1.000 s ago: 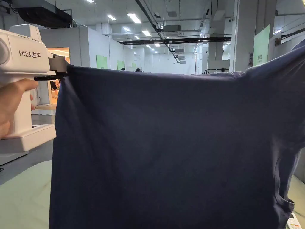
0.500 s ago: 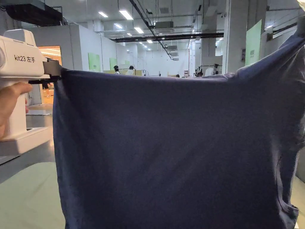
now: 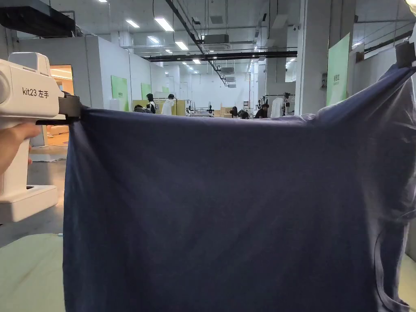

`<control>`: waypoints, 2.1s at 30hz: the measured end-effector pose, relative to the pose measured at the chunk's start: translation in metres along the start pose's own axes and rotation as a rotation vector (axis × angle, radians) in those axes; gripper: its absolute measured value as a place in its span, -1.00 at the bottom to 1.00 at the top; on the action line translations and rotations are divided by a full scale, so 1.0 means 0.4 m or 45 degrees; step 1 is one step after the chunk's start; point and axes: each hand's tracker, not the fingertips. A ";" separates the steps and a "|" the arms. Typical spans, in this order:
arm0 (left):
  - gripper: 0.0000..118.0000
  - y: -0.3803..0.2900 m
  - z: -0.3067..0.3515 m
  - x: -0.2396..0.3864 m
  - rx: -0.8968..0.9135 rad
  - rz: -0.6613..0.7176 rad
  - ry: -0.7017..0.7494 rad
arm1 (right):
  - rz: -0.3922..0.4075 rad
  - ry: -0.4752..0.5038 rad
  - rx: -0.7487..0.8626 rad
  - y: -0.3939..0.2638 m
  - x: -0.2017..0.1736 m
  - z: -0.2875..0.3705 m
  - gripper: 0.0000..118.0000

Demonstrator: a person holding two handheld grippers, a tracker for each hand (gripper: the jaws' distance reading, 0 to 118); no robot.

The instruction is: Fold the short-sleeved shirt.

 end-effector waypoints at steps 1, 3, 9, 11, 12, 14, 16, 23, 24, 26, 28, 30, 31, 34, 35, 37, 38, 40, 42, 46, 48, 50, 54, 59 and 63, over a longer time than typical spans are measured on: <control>-0.89 -0.003 -0.018 0.002 -0.004 0.009 0.004 | 0.009 -0.009 0.002 0.001 -0.009 -0.015 -0.96; -0.89 -0.008 -0.061 0.009 -0.002 0.022 0.010 | 0.002 -0.013 0.004 -0.002 -0.027 -0.054 -0.96; -0.89 -0.019 -0.174 0.029 -0.060 0.035 0.052 | 0.010 -0.052 -0.051 -0.038 -0.096 -0.183 -0.96; -0.89 -0.030 -0.185 0.023 -0.019 0.084 0.043 | 0.002 -0.047 -0.050 -0.046 -0.112 -0.204 -0.96; -0.89 -0.033 -0.197 0.019 -0.021 0.084 0.041 | 0.007 -0.044 -0.041 -0.048 -0.119 -0.212 -0.96; -0.89 -0.042 -0.225 0.017 -0.054 0.028 0.069 | 0.060 -0.061 -0.022 -0.052 -0.130 -0.251 -0.96; -0.89 -0.054 -0.243 0.013 -0.052 0.031 0.078 | 0.115 -0.080 -0.022 -0.053 -0.140 -0.278 -0.96; -0.89 -0.106 -0.309 0.018 -0.079 0.047 0.071 | 0.096 -0.090 -0.014 -0.070 -0.161 -0.328 -0.96; -0.89 -0.117 -0.317 0.022 -0.073 0.053 0.069 | 0.084 -0.079 0.016 -0.075 -0.167 -0.325 -0.96; -0.89 -0.161 -0.335 0.027 -0.097 0.087 0.050 | 0.137 -0.050 -0.018 -0.113 -0.194 -0.333 -0.96; -0.89 -0.220 -0.352 0.033 -0.145 0.098 0.044 | 0.154 -0.030 -0.061 -0.169 -0.215 -0.342 -0.96; -0.89 -0.308 -0.369 0.038 -0.216 0.107 0.038 | 0.104 0.018 -0.134 -0.254 -0.236 -0.349 -0.96; -0.89 -0.354 -0.373 0.037 -0.240 0.135 0.015 | 0.085 0.042 -0.173 -0.295 -0.245 -0.352 -0.96; -0.89 -0.515 -0.392 0.033 -0.361 0.199 -0.024 | 0.025 0.116 -0.290 -0.445 -0.281 -0.352 -0.96; -0.89 -0.570 -0.395 0.034 -0.403 0.201 -0.002 | 0.057 0.130 -0.255 -0.492 -0.296 -0.345 -0.96; -0.89 -0.655 -0.396 0.036 -0.483 0.223 0.008 | 0.084 0.152 -0.313 -0.569 -0.326 -0.340 -0.96; -0.89 -0.695 -0.396 0.032 -0.493 0.240 0.011 | 0.088 0.178 -0.344 -0.610 -0.336 -0.340 -0.96; -0.89 -0.768 -0.383 0.033 -0.502 0.286 -0.009 | -0.001 0.184 -0.385 -0.680 -0.344 -0.334 -0.96; -0.89 -0.842 -0.373 0.040 -0.578 0.309 -0.027 | -0.136 0.193 -0.476 -0.761 -0.352 -0.311 -0.96; -0.89 -1.005 -0.317 0.038 -0.636 0.281 -0.073 | -0.260 0.255 -0.618 -0.946 -0.346 -0.224 -0.96; -0.89 -1.058 -0.237 0.017 -0.631 0.262 -0.129 | -0.252 0.305 -0.530 -1.008 -0.314 -0.127 -0.96; -0.89 -1.113 -0.146 -0.013 -0.638 0.307 -0.149 | -0.269 0.300 -0.527 -1.072 -0.271 -0.011 -0.96; -0.89 -1.194 0.045 -0.049 -0.651 0.326 -0.172 | -0.288 0.313 -0.589 -1.161 -0.184 0.224 -0.96; -0.89 -1.282 0.273 -0.054 -0.687 0.424 -0.195 | -0.422 0.173 -0.721 -1.262 -0.090 0.508 -0.96; -0.89 -1.320 0.411 -0.046 -0.714 0.500 -0.168 | -0.452 0.085 -0.797 -1.308 -0.060 0.689 -0.96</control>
